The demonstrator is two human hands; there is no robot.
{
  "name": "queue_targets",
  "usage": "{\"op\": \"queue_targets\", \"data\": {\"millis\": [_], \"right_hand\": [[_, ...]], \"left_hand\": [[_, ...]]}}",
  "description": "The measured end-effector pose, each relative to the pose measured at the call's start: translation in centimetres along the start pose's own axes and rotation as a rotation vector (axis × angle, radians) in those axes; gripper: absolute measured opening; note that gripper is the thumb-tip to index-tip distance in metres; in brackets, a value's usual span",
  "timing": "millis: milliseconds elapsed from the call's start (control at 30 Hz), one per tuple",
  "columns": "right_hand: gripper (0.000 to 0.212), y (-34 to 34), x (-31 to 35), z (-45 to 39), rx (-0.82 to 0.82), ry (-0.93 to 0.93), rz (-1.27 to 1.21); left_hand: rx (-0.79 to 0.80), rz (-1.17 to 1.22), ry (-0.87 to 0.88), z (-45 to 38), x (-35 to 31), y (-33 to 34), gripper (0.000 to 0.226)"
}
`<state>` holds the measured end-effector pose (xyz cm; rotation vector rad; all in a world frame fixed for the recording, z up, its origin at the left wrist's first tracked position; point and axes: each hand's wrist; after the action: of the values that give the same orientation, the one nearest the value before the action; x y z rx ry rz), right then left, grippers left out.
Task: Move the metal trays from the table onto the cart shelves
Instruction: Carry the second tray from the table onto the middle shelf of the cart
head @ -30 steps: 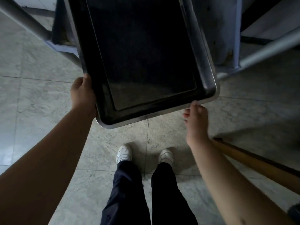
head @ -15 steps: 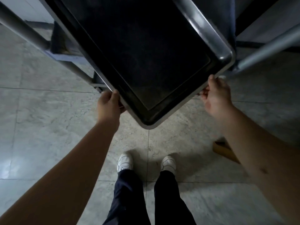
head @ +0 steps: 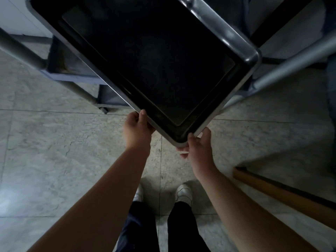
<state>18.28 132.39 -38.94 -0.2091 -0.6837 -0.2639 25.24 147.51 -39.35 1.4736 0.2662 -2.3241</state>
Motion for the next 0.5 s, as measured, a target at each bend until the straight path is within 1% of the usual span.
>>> {"op": "queue_targets", "data": {"millis": [100,167,233,300,400,500], "right_hand": [[0.017,-1.9,1.5,-1.2,-0.012,-0.065,-0.005],[0.027,-3.7,2.7,-2.6,-0.038,-0.097,0.034],[0.036,-5.2,4.3,-4.2,-0.072,-0.084,0.038],[0.03,-6.2,6.1,-6.0,-0.093,-0.077,-0.036],[0.011,-6.8,8.3,-8.1,-0.113,-0.07,-0.192],[0.013,-7.0,9.7,-9.7,-0.189,-0.028,-0.363]], "left_hand": [[0.084,0.068,-0.035,0.0,0.1,1.4,0.022],[0.156,0.107,-0.039,-0.1,0.1,2.6,0.02],[0.192,0.116,-0.042,-0.5,0.0,4.1,0.019],[0.216,0.105,-0.042,-1.3,-0.1,5.8,0.014],[0.198,0.106,-0.082,-2.4,-0.6,8.7,0.011],[0.177,0.109,-0.122,-3.1,-0.8,11.6,0.007]]}}
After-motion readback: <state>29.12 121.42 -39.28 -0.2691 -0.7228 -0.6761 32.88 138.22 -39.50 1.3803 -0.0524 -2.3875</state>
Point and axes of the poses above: each hand's wrist, its own z-axis away from the middle knuckle, its own y-axis out of the palm, x = y × z, and after that the axes turned 14 degrees about y, right-handed
